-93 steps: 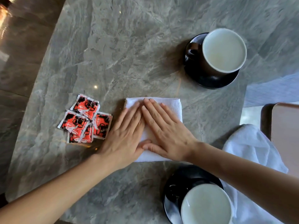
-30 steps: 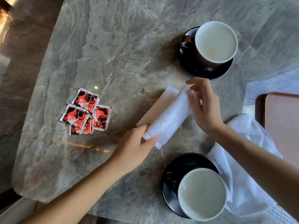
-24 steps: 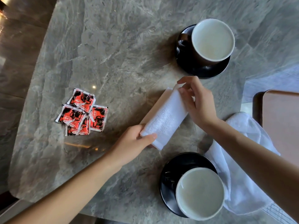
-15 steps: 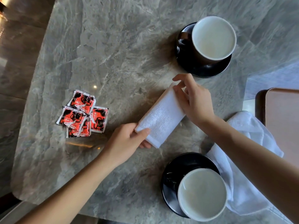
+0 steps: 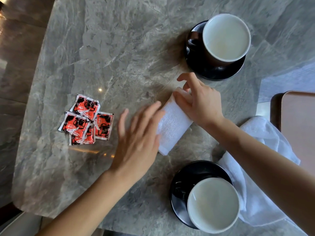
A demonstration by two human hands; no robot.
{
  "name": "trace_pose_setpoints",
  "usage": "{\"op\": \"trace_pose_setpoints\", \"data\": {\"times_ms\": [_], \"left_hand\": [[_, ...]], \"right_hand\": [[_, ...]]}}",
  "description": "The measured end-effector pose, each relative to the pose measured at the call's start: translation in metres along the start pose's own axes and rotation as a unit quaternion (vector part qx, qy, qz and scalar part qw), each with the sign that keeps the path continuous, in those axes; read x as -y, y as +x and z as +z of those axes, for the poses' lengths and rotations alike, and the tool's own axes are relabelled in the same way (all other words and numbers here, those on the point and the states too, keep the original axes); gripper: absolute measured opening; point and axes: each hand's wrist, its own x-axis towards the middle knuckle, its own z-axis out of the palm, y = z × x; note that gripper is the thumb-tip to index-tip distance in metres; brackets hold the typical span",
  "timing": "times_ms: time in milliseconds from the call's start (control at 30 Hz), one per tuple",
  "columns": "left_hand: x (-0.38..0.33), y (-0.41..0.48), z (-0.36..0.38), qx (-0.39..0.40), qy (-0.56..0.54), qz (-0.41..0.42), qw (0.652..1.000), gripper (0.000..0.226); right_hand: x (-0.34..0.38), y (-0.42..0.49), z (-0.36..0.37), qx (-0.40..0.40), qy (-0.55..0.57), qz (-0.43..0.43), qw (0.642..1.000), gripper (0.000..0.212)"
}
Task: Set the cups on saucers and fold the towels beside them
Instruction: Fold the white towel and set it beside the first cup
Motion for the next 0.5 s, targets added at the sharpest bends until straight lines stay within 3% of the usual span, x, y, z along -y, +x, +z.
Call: {"op": "trace_pose_setpoints", "data": {"times_ms": [133, 300, 500], "left_hand": [[-0.011, 0.002, 0.015, 0.085, 0.081, 0.096, 0.988, 0.065], [-0.008, 0.003, 0.022, 0.132, 0.143, 0.094, 0.976, 0.072], [-0.009, 0.004, 0.024, 0.146, 0.177, 0.097, 0.968, 0.075]], "right_hand": [[0.001, 0.000, -0.001, -0.003, 0.002, -0.003, 1.000, 0.032], [0.003, 0.000, -0.001, -0.005, 0.004, -0.005, 1.000, 0.030], [0.010, -0.001, -0.003, 0.003, -0.047, -0.086, 0.995, 0.034]]}}
